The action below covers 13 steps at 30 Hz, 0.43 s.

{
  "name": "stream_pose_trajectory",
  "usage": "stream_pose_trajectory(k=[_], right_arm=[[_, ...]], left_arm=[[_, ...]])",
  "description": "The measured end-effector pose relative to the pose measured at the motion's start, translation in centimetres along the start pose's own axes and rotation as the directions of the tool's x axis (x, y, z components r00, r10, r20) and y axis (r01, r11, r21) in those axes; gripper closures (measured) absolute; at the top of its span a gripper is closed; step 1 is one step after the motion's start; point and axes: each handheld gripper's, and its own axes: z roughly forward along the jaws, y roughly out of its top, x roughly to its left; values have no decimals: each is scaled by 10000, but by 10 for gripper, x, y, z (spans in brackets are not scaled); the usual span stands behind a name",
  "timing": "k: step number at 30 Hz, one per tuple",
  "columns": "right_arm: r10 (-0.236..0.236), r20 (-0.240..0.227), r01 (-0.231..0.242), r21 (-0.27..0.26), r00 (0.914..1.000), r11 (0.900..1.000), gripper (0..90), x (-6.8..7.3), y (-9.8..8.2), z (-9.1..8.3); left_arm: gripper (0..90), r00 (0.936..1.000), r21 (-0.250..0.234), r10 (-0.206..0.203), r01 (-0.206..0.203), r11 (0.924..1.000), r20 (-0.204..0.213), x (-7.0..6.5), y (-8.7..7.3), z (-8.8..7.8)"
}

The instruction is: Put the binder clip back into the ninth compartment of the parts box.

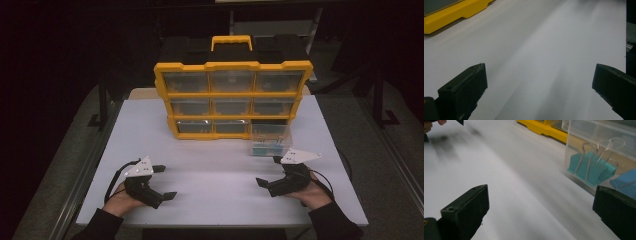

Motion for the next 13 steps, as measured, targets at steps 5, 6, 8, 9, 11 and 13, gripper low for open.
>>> stream_pose_trajectory(k=[5, 6, 8, 9, 11, 13], right_arm=[[23, -7, -23, 97, 10000, 10000, 0, 2, -11, 2], [8, -8, -8, 147, 10000, 9999, 0, 2, -13, 2], [-60, 35, 59, 264, 10000, 9996, 0, 2, -16, 3], [-72, 30, 71, 308, 10000, 9995, 0, 2, -16, 4], [-100, 49, 98, 331, 9999, 9994, 0, 2, -16, 5], [-154, 55, 152, 296, 9999, 9994, 0, 3, -16, 4]], left_arm=[[0, 10000, 26, -8, 8, 10000, -15, 0, 0, 0], [0, 10000, 34, -6, 6, 10000, -25, 0, -1, 1], [0, 10000, 44, -7, 7, 10000, -13, 0, -1, 1], [0, 10000, 43, -6, 6, 10000, -13, 0, -1, 1], [0, 10000, 55, 3, -3, 10000, -19, 0, -1, 1], [0, 10000, 87, 4, -4, 10000, -42, 0, -1, 1]])
